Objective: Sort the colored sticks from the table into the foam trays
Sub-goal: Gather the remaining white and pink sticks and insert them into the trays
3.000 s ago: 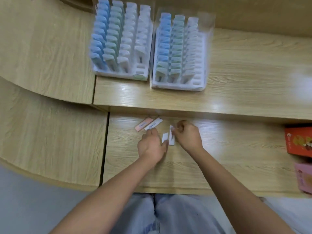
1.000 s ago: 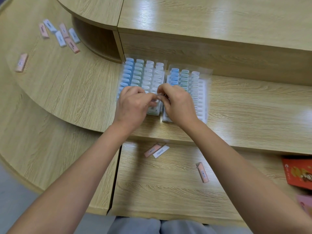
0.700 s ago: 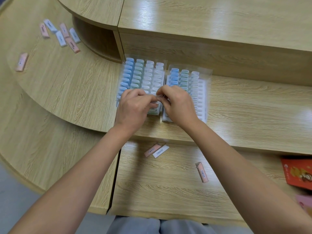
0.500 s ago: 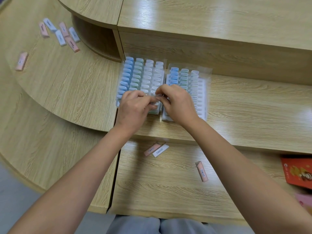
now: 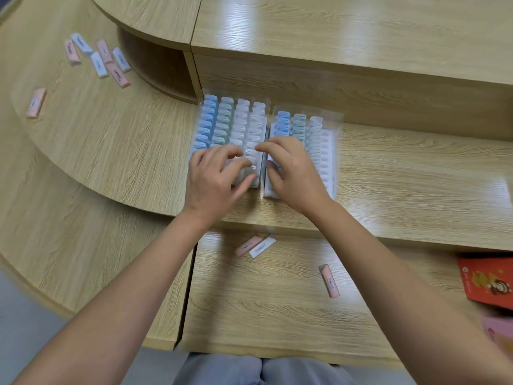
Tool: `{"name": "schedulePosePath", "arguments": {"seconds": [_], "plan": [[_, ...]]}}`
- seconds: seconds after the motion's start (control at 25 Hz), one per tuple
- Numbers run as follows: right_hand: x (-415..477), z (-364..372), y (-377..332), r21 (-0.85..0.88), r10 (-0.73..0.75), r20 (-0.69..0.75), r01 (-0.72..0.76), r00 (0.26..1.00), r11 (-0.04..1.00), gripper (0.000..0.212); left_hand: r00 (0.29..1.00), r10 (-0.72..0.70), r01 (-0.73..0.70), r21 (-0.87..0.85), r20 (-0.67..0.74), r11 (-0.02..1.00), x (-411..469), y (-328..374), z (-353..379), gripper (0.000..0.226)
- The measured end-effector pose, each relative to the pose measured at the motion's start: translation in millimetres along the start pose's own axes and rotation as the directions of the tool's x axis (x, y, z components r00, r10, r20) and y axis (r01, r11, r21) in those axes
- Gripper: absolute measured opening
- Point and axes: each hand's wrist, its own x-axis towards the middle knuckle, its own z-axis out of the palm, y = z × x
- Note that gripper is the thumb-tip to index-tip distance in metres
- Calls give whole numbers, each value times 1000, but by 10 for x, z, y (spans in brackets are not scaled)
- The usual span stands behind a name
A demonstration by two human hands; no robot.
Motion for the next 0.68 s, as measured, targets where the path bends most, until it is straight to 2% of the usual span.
{"name": "schedulePosePath", "arguments": {"seconds": [0.12,0.2,0.28,0.36,0.44,0.52,0.56,0.68], "plan": [[-366,-201,-94,43,96,-133,-91,986,995,23,998,55,-59,-136,-38,989,-175,152,-185,9],[-783,-224,-147,72,156,-161,-146,974,987,18,987,128,-108,-187,97,976,-543,337,-154,8],[-1245,-95,-134,105,260,-85,-251,962,962,16,942,75,-8,-201,328,980,-994,541,22,10],[-1645,99,-72,126,435,73,-441,897,888,16,851,-58,137,-114,521,984,-1312,710,325,15],[-1910,247,-4,96,586,208,-612,783,785,16,745,-201,220,51,636,974,-1406,797,610,27],[-2036,308,55,44,640,283,-676,715,736,17,609,-333,259,217,720,941,-1430,808,860,39],[-2069,308,74,22,644,317,-684,697,729,17,579,-363,243,271,730,931,-1464,804,949,40],[-2114,278,149,10,653,378,-708,657,707,18,629,-356,209,291,690,934,-1539,799,1072,31]]}}
